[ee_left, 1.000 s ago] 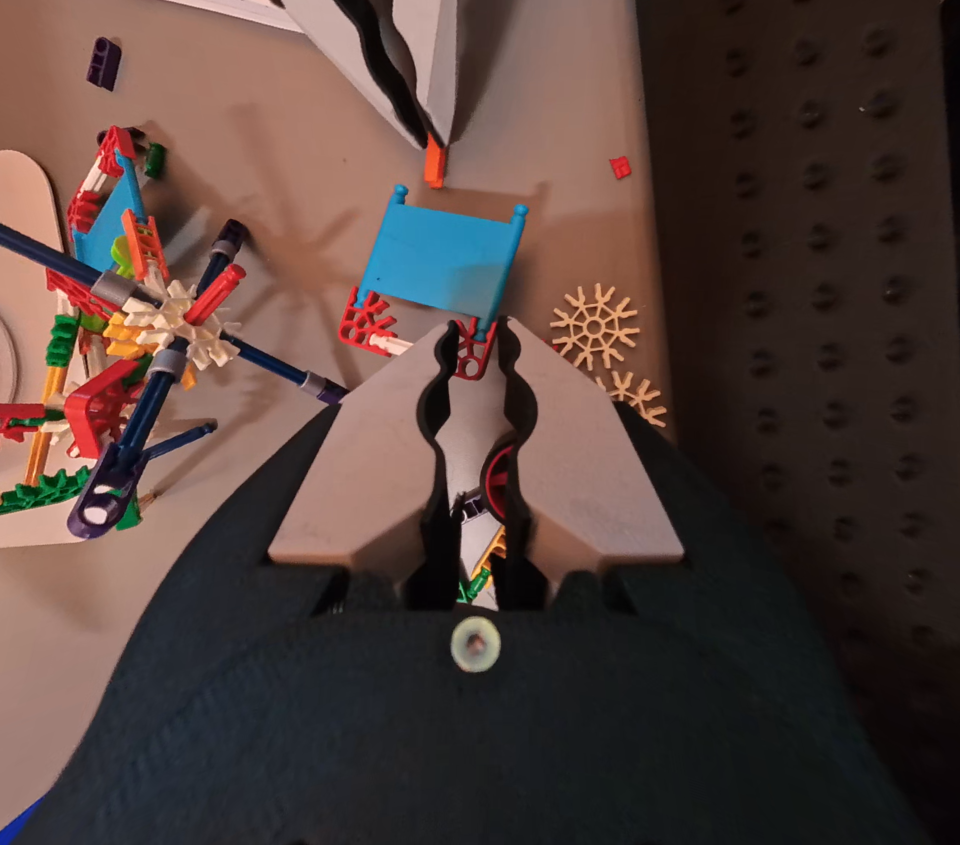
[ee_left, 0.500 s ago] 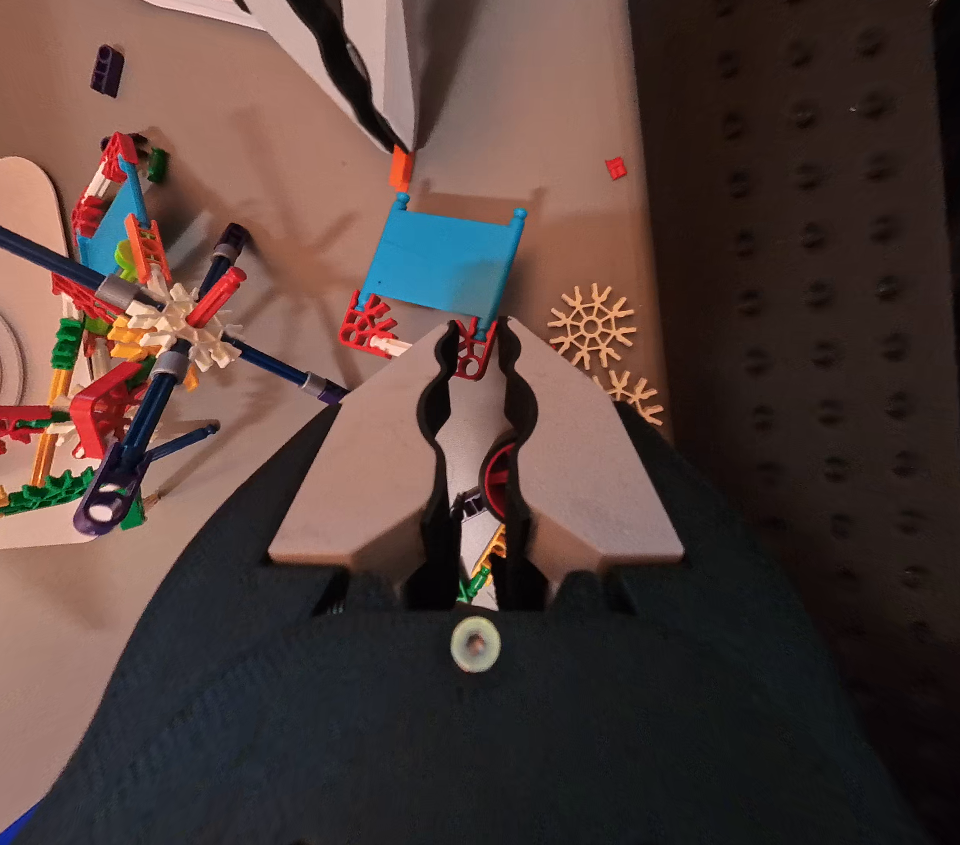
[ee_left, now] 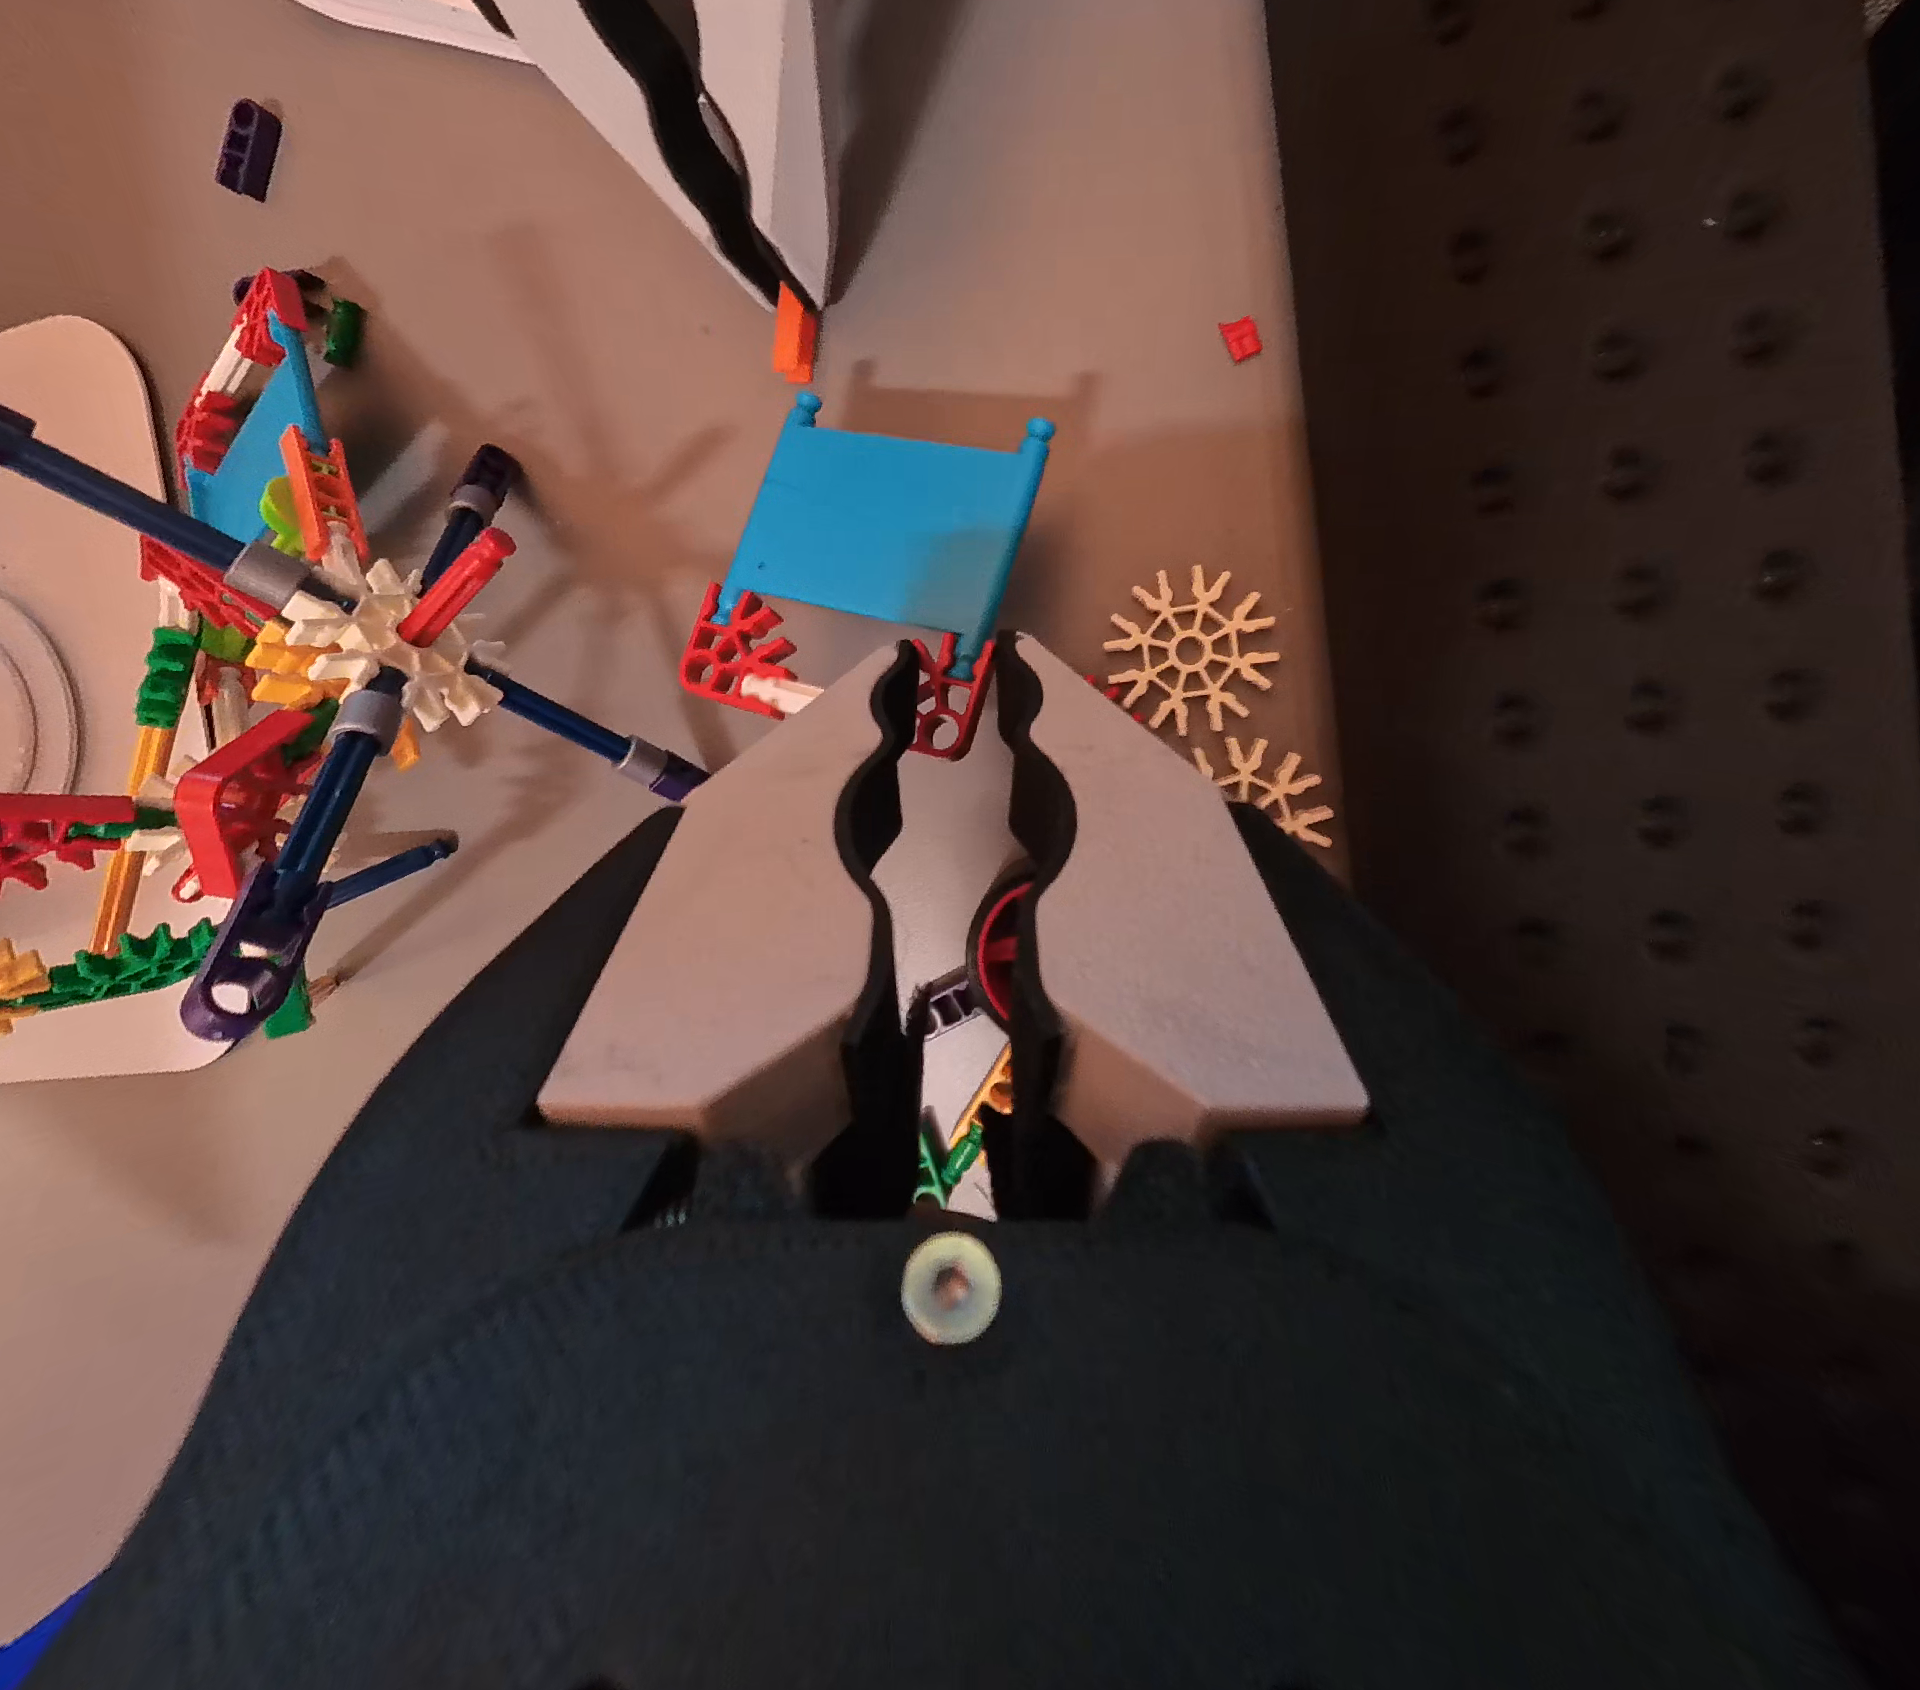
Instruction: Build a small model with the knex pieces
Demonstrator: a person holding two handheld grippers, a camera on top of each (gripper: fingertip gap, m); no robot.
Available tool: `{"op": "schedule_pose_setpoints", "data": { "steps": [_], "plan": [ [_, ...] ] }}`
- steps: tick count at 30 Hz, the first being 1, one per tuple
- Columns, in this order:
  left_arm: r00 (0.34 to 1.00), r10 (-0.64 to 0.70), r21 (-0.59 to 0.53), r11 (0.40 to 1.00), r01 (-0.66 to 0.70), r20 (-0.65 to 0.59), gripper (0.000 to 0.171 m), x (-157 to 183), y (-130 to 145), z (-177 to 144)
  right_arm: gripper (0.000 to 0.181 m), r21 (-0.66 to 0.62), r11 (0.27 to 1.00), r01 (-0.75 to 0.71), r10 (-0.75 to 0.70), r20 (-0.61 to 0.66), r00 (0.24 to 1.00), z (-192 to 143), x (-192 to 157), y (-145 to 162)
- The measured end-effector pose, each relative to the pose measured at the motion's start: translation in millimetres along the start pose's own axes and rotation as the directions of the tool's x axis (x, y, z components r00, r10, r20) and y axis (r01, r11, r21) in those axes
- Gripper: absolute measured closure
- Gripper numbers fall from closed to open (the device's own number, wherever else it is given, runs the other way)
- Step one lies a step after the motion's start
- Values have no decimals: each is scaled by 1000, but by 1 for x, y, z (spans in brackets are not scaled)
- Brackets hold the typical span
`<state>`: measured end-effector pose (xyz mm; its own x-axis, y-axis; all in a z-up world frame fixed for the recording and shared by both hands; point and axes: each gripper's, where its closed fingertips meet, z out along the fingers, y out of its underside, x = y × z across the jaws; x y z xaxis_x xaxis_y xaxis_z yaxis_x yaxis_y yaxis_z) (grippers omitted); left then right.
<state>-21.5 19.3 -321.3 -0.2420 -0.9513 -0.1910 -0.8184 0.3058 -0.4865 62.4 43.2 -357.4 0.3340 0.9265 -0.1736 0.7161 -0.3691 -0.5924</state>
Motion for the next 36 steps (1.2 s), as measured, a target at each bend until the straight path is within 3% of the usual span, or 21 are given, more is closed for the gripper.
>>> {"op": "schedule_pose_setpoints", "data": {
  "steps": [6, 11, 13, 15, 18, 23, 27, 36],
  "plan": [
    [1000, 0, 1, 1000, 0, -4, 159, 0, 0, 1, 177, -23, 994, 106, -107, -11, 994, 2, -11, -3],
    [1000, 1, -2, 1000, -1, -7, 159, 0, 1, 0, 177, -2, 996, 92, -89, 225, 970, 1, -50, 1],
    [1000, 5, 0, 1000, -5, -10, 159, 1, 0, 0, 177, -37, 997, 66, -54, 256, 965, 6, -53, 8],
    [1000, 6, 3, 1000, -6, -14, 159, 2, -1, -1, 174, -36, 999, 22, -13, 222, 975, 8, -45, 4],
    [1000, 8, 0, 1000, -8, -17, 159, 3, 0, -1, 150, 2, 1000, 5, -5, 139, 990, 3, -30, -4],
    [1000, 7, 6, 1000, -7, -15, 159, 3, -1, -3, 166, 39, 998, 55, -59, 117, 991, -3, -29, -9],
    [1000, 6, 9, 1000, -6, -15, 159, 2, -1, -4, 175, -8, 995, 96, -94, 141, 986, 2, -36, 0],
    [1000, 6, 6, 1000, -6, -21, 159, 3, 1, -2, 181, -11, 1000, -4, 5, 91, 996, 3, -15, 2]
  ]
}}
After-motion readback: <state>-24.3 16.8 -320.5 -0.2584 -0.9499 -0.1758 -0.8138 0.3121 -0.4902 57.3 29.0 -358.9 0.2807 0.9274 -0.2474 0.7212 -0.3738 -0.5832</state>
